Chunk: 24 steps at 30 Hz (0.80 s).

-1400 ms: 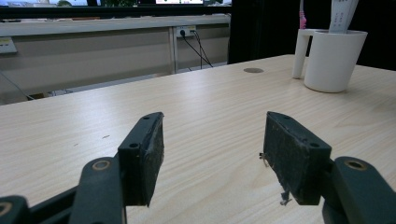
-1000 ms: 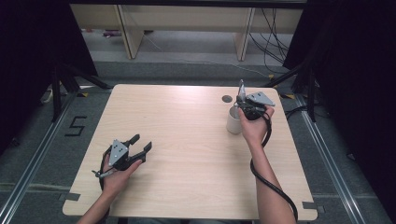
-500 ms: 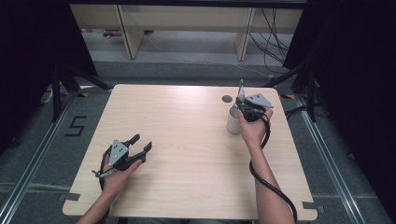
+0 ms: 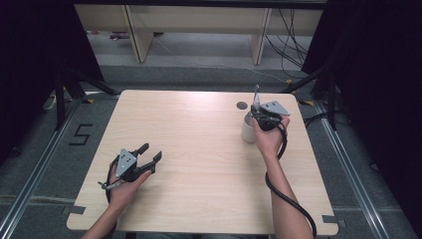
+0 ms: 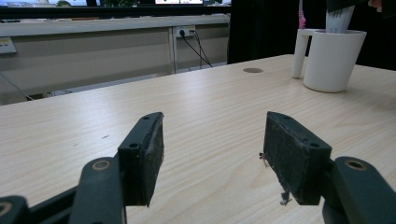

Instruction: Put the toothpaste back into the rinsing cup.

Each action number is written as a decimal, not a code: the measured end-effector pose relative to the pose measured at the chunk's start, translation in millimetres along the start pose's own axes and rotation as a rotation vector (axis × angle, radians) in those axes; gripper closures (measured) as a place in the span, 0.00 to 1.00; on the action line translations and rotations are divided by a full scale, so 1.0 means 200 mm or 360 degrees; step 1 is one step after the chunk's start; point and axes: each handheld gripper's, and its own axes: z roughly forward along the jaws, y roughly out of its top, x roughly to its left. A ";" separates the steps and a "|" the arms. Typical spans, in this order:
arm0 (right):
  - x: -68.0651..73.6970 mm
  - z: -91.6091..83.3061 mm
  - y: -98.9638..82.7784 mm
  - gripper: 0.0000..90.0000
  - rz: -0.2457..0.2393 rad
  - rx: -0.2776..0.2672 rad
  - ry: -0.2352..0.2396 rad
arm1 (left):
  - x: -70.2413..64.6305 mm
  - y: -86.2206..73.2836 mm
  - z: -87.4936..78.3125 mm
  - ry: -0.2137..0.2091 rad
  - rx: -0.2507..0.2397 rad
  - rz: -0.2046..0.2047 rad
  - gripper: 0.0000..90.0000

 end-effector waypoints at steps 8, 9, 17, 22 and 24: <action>-0.01 -0.01 0.00 0.84 0.0028 0.0020 0.0000 | 0.00 0.00 0.00 -0.0001 0.0002 0.0003 0.42; -0.01 -0.02 0.00 0.84 0.0020 0.0021 -0.0007 | 0.00 0.00 0.00 0.0000 0.0002 0.0003 0.42; -0.01 -0.04 0.00 0.84 0.0028 0.0046 0.0009 | 0.00 0.00 0.00 0.0000 0.0004 0.0003 0.42; -0.01 -0.04 0.00 0.83 0.0028 0.0044 0.0028 | 0.00 0.00 0.00 0.0000 0.0005 0.0006 0.42; -0.02 -0.04 0.00 0.83 0.0014 0.0049 0.0027 | 0.00 0.00 0.00 0.0000 0.0004 0.0006 0.42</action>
